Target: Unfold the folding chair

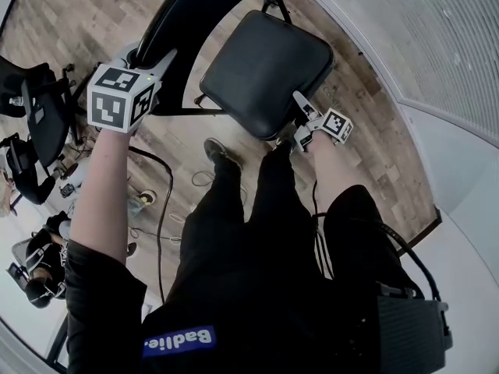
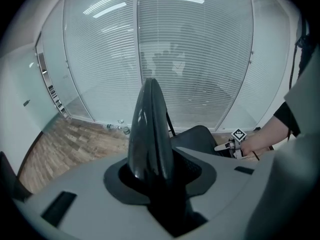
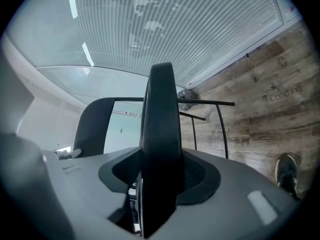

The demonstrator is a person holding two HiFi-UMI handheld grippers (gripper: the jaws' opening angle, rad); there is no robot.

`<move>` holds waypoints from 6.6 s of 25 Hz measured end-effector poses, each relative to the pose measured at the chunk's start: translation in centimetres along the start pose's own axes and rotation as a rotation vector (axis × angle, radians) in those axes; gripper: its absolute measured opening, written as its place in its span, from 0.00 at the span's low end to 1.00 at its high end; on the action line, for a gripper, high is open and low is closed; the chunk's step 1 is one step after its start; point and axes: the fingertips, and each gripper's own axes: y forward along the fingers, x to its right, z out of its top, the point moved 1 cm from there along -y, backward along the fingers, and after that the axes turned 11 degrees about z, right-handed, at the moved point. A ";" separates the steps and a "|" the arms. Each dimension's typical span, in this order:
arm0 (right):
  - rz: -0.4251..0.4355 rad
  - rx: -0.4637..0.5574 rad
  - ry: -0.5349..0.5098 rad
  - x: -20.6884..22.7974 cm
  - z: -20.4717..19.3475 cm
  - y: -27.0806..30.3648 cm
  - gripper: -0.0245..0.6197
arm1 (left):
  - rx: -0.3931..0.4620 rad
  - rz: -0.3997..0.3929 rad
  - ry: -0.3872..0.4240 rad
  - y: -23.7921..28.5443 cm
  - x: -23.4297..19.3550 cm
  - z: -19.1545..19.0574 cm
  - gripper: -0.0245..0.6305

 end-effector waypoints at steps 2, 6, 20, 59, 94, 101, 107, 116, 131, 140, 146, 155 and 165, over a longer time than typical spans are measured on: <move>-0.002 0.004 -0.001 0.9 0.0 -0.5 0.32 | 0.000 -0.006 -0.013 0.3 0.0 -0.3 0.22; -0.007 0.021 -0.002 2.9 0.2 -1.7 0.34 | -0.001 -0.017 -0.025 0.9 0.5 -0.8 0.23; -0.103 0.040 0.008 11.3 0.5 -5.3 0.40 | 0.011 -0.054 -0.051 3.7 3.0 -2.7 0.23; 0.060 0.068 -0.088 19.0 0.9 -6.8 0.46 | 0.022 -0.138 -0.162 8.8 1.0 -7.0 0.25; -0.234 0.084 -0.143 -3.8 -1.6 -18.5 0.50 | -0.004 -0.063 -0.333 -0.1 -2.1 -5.1 0.33; -0.172 0.040 -0.227 -13.5 -2.1 -17.4 0.50 | 0.047 -0.111 -0.312 -6.4 0.5 -3.9 0.33; -0.109 0.000 -0.316 -20.1 -2.1 -15.3 0.50 | 0.136 -0.167 -0.282 -10.3 3.8 -2.9 0.33; 0.085 -0.121 -0.461 -31.3 -5.4 -9.6 0.45 | 0.314 -0.317 -0.392 -17.1 10.4 -0.4 0.33; 0.285 -0.218 -0.772 -46.3 -9.1 -5.2 0.11 | 0.528 -0.423 -0.326 -26.8 14.3 6.0 0.20; 0.370 -0.233 -0.961 -52.5 -11.0 -3.4 0.05 | 0.590 -0.348 -0.265 -30.4 13.9 7.3 0.05; 0.377 -0.256 -1.066 -53.8 -12.6 -3.4 0.05 | 0.610 -0.348 -0.281 -31.5 14.1 6.7 0.05; 0.376 -0.265 -1.121 -54.2 -13.2 -4.4 0.04 | 0.624 -0.345 -0.281 -32.5 14.9 6.7 0.05; 0.396 -0.288 -1.115 -53.7 -13.7 -5.3 0.04 | 0.615 -0.341 -0.283 -32.8 16.2 6.6 0.05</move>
